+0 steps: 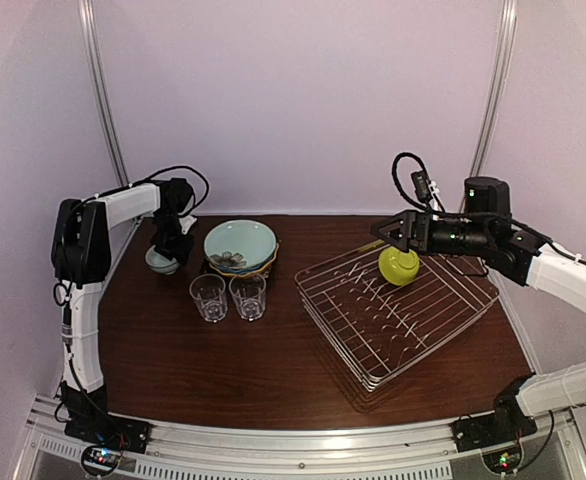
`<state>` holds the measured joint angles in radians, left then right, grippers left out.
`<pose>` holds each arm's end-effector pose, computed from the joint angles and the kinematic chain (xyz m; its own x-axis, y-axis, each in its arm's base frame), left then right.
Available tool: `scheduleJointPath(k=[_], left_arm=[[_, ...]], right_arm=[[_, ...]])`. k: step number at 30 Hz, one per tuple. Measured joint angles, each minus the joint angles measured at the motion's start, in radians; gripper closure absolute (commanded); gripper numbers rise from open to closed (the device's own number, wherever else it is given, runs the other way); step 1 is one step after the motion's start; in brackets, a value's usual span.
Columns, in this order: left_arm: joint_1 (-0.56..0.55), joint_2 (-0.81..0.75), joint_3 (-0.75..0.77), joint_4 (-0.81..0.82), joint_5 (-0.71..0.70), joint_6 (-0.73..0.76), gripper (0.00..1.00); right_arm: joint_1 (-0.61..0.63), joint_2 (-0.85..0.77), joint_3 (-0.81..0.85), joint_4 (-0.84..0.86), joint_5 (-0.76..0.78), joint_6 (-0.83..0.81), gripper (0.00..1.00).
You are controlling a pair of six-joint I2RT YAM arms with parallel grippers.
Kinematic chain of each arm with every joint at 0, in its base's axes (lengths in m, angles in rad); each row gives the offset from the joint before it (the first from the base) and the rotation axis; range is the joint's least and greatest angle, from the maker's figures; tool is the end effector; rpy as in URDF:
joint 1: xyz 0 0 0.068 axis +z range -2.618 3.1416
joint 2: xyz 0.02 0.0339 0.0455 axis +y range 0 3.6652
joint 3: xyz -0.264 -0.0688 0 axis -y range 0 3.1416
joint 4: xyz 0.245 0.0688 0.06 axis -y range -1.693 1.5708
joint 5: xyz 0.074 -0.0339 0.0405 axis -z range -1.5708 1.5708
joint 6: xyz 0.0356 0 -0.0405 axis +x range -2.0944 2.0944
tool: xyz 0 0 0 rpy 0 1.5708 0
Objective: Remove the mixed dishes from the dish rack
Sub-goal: Place the bowl at the corner of the board, then grab the bowl from the dish rack.
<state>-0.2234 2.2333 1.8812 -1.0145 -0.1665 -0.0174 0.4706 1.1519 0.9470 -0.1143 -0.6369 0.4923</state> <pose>0.4452 -0.0951 0.1866 -0.9580 0.2000 -0.2056 0.1691 0.9727 0.1587 0.2240 0.1377 0.3314 -0.6567 0.0923 -0.7485 -0.6326 0.4731 0.6132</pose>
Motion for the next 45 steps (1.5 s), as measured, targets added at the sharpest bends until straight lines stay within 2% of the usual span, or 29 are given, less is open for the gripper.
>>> scheduleJointPath(k=[2,5,7,8,9,14,18,22,27,32,37,45], left_arm=[[-0.004,0.0,0.0,0.0,0.0,0.0,0.45],[-0.008,0.0,0.0,0.0,-0.001,-0.004,0.33],[-0.01,-0.002,0.0,0.0,-0.002,-0.005,0.18],[-0.01,-0.005,0.0,0.0,-0.003,-0.006,0.07],[-0.01,-0.01,0.0,-0.001,-0.002,-0.01,0.03],[-0.01,-0.086,0.011,0.001,-0.002,-0.029,0.03],[-0.01,-0.225,0.009,0.039,0.04,-0.056,0.02],[-0.013,-0.428,-0.049,0.154,0.121,-0.1,0.03],[-0.052,-0.592,-0.132,0.273,0.132,-0.134,0.03],[-0.094,-0.657,-0.253,0.37,0.133,-0.163,0.03],[-0.106,-0.692,-0.32,0.417,0.148,-0.184,0.03],[-0.141,-0.713,-0.32,0.473,0.151,-0.202,0.03]], right_arm=[[0.0,0.0,0.0,-0.011,0.014,-0.011,0.0],[0.0,-0.002,0.001,-0.035,0.038,-0.032,0.0],[0.0,-0.005,0.005,-0.061,0.064,-0.051,0.0],[0.0,-0.008,0.006,-0.075,0.081,-0.062,0.0],[0.0,-0.012,0.009,-0.086,0.097,-0.072,0.0],[0.0,-0.033,0.015,-0.134,0.199,-0.119,0.0],[0.0,-0.037,0.015,-0.163,0.304,-0.154,0.0],[0.002,-0.037,0.015,-0.185,0.427,-0.197,0.0],[0.018,-0.036,0.005,-0.186,0.579,-0.243,0.0],[0.033,0.011,-0.014,-0.179,0.689,-0.284,0.0],[0.05,0.145,-0.016,-0.171,0.773,-0.317,0.01],[0.061,0.323,0.024,-0.184,0.847,-0.344,0.14]])
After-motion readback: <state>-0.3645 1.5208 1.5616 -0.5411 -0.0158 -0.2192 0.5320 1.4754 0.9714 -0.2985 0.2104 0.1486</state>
